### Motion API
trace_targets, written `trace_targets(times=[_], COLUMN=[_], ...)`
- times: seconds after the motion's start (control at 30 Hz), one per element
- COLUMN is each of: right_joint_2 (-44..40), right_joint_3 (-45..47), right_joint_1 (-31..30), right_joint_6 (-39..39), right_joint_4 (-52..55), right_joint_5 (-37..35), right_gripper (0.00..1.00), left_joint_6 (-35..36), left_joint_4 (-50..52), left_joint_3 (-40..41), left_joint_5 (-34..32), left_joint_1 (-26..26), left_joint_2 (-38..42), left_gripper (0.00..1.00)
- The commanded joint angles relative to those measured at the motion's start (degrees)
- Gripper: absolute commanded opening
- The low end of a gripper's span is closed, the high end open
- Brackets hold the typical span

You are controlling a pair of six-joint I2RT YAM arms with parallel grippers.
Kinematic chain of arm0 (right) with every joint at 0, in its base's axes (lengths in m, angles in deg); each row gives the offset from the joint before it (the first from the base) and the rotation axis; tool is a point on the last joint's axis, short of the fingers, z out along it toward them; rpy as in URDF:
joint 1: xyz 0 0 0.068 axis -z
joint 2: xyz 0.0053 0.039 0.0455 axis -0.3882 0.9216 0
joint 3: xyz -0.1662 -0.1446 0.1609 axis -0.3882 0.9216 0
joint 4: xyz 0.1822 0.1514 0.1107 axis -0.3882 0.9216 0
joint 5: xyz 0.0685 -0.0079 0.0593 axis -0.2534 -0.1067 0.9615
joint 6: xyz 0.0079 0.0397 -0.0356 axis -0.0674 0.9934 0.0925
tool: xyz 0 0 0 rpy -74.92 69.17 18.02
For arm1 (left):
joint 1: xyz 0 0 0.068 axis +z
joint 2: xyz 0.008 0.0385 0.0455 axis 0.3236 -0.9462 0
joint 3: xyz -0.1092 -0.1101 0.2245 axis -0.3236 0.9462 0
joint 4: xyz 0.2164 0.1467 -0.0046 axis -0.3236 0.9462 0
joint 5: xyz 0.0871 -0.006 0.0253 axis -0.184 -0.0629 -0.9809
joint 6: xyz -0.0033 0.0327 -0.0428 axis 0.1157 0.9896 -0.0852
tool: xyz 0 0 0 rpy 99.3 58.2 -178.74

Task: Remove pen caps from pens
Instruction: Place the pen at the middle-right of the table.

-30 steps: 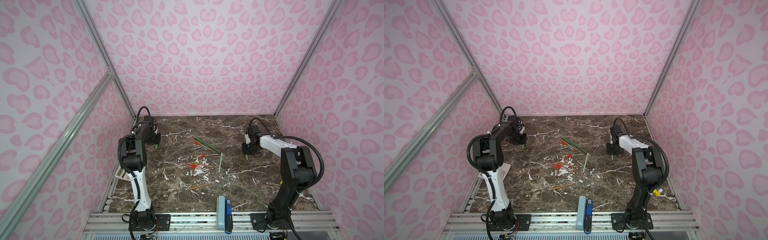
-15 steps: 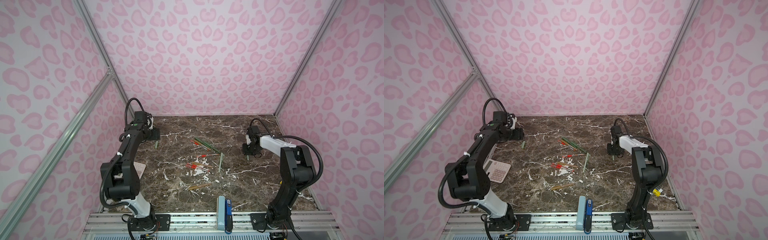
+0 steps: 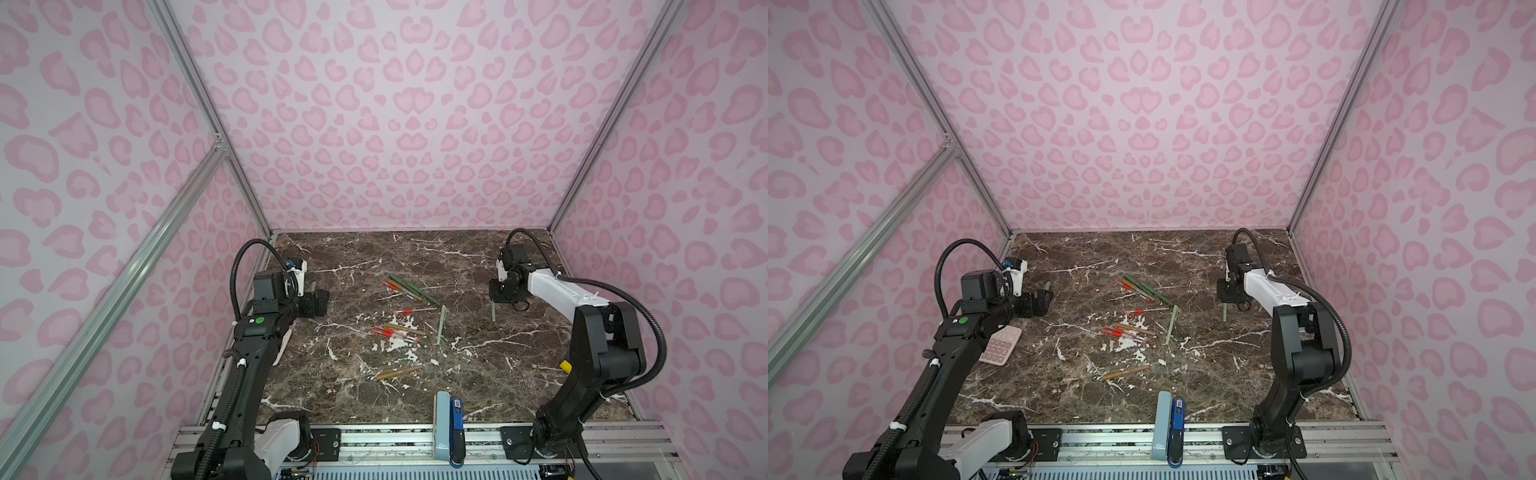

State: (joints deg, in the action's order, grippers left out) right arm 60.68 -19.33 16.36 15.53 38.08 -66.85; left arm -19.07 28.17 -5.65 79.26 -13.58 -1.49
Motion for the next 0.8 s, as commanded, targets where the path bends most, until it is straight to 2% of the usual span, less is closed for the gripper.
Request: trace_targets(times=[0.0,0.03,0.37,0.57,0.77], right_joint_2=[-3.9,-5.3,-12.7,-8.4,-0.8], right_joint_3=[1.2,2.1,9.8,9.3,5.8], right_joint_1=[-0.8,-1.6,-16.3,-24.9,-29.9], right_joint_6=[2.3,2.8,13.5,19.0,21.7], right_joint_4=[1.7,1.4,-1.8,-3.8,-3.6], right_joint_5=[1.5,1.8,-4.5,-7.4,-8.9], right_gripper=[0.3,0.32,0.47,0.48,0.42], left_joint_6=[-1.8,-1.8,-2.7,-3.0,-2.6], left_joint_4=[-4.5,-5.1,-8.4,-7.8,-7.0], left_joint_3=[0.5,1.0,2.9,2.1,1.7], left_joint_5=[3.6,3.7,5.5,5.1,4.7], left_joint_1=[1.8,2.1,3.4,3.4,3.4], left_joint_2=[1.2,1.6,0.7,0.2,0.0], left_gripper=[0.98,1.0,0.98,0.98,0.98])
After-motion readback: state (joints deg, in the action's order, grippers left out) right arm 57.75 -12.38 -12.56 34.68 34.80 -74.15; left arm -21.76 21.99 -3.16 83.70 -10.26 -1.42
